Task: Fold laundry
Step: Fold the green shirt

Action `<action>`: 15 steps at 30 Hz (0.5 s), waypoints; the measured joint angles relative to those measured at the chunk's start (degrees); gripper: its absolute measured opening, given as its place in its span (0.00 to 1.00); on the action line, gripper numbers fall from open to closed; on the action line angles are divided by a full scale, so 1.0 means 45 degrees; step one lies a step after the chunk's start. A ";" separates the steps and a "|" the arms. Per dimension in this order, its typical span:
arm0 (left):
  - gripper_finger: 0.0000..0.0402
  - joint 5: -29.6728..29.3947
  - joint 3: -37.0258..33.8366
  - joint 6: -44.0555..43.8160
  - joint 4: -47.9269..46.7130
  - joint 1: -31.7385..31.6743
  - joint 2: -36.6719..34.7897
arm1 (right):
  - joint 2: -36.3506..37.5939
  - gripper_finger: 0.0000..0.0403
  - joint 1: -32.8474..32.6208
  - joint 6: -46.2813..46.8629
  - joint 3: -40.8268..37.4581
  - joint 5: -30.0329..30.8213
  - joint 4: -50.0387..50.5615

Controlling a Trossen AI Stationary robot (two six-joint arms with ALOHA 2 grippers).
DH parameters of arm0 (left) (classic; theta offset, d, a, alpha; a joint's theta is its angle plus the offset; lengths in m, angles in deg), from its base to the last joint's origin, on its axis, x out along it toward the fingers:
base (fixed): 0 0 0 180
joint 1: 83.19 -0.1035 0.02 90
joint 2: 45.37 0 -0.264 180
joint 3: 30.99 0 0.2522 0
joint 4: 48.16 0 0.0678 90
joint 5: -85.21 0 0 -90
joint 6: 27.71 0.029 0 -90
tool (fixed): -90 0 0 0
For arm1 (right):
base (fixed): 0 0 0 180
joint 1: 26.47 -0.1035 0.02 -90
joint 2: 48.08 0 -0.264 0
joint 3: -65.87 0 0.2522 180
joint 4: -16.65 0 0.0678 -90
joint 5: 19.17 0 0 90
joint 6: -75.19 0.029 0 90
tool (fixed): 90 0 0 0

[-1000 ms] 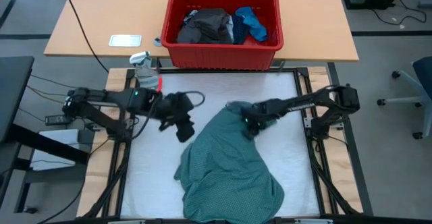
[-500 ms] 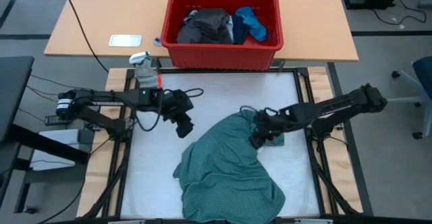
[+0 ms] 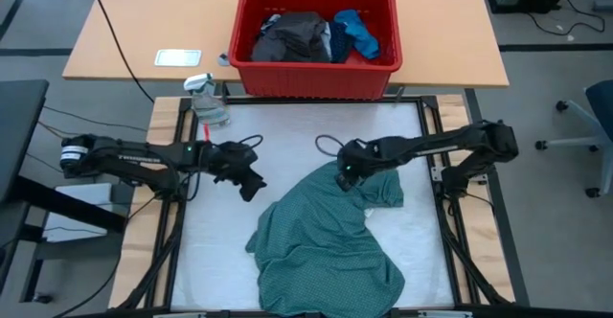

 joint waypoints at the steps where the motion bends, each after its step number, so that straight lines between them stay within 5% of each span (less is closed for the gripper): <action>1: 0.37 0.0004 -0.0176 -0.0005 0.0499 0.0054 0.0059 | -0.0131 0.52 -0.0079 -0.0034 -0.0122 -0.0034 0.0161; 6: 0.37 -0.1063 -0.0577 -0.0302 0.2343 0.0232 0.0544 | 0.0128 0.52 -0.0933 -0.0082 -0.1015 -0.2057 0.0354; 11: 0.37 -0.1378 -0.0546 -0.0841 0.2960 0.0313 0.1072 | 0.2211 0.52 -0.2072 -0.0007 -0.0895 -0.4273 0.0583; 15: 0.37 -0.1321 -0.0542 -0.1960 0.3279 0.0470 0.1512 | 0.4280 0.52 -0.2172 -0.0052 -0.0713 -0.4253 0.0349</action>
